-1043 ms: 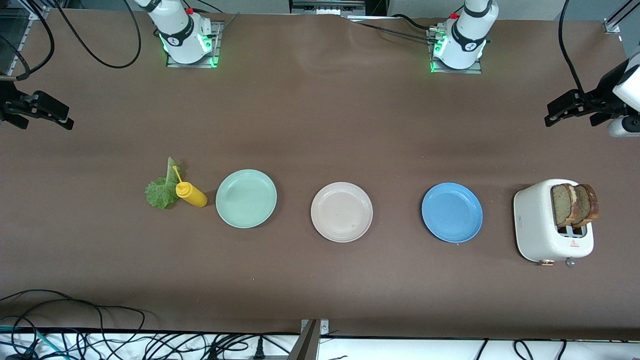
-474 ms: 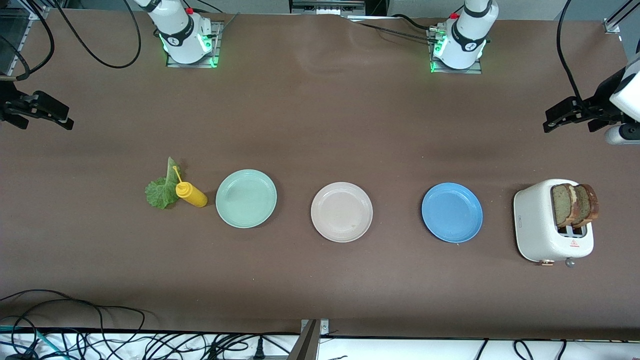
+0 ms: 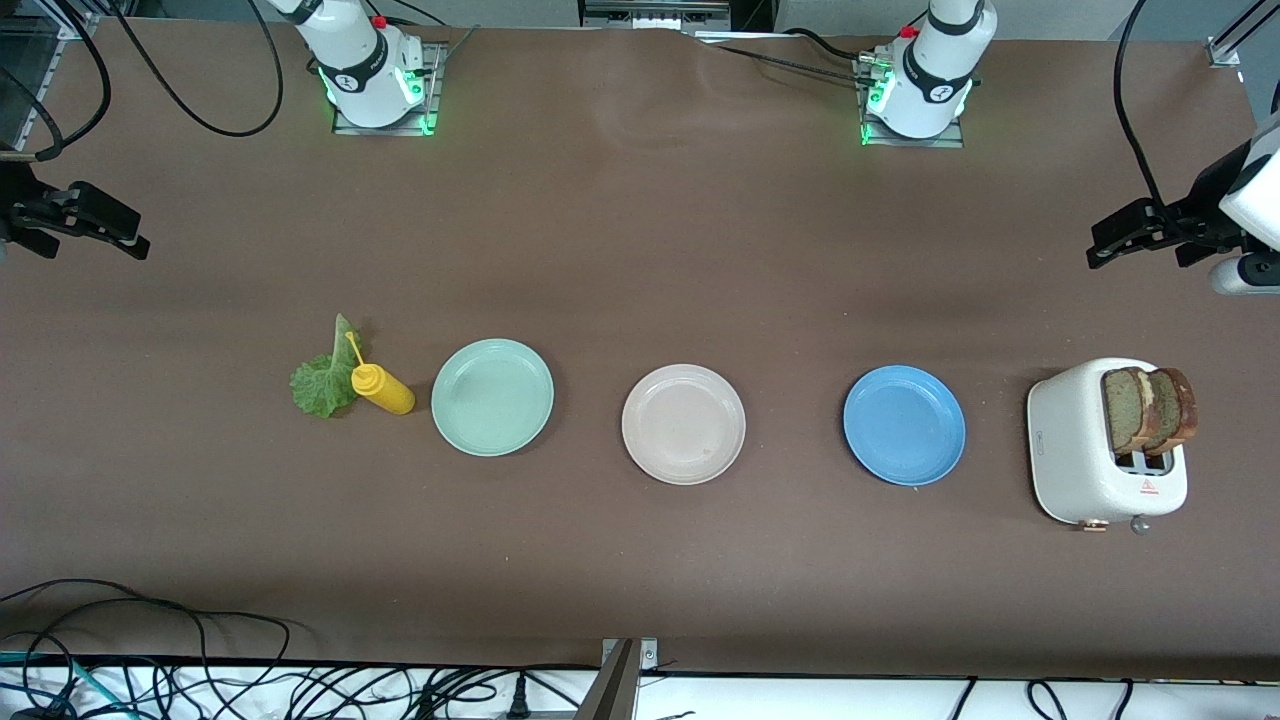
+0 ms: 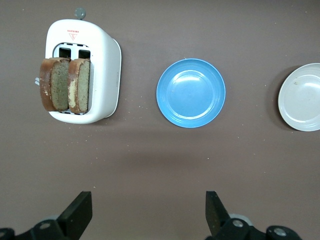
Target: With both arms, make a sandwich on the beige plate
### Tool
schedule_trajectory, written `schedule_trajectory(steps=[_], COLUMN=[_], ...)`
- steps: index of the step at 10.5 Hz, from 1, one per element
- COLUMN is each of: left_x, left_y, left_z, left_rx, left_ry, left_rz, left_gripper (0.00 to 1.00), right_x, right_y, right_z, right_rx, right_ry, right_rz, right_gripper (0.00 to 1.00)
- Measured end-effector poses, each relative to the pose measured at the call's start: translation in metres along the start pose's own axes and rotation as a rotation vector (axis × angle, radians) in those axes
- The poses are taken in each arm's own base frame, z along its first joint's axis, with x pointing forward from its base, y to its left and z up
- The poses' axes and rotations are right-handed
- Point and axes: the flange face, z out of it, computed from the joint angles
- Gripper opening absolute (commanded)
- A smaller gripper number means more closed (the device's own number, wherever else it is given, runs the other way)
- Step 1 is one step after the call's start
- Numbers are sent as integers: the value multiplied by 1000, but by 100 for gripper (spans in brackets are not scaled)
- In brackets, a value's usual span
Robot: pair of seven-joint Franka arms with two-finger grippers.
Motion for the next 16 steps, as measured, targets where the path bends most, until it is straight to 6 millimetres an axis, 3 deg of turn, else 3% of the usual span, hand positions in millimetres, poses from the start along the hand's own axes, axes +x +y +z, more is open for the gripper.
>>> schedule_trajectory(steps=[5, 16], left_x=[9, 9], left_y=[1, 8], left_z=[17, 12], left_rx=[2, 1], left_ry=[-30, -20], left_rz=[1, 13], left_gripper=[100, 100], right_x=[0, 0], right_y=[-1, -1], right_z=[0, 0], right_rx=[0, 0], right_ry=[0, 0], right_rz=[-2, -2], right_gripper=[100, 100])
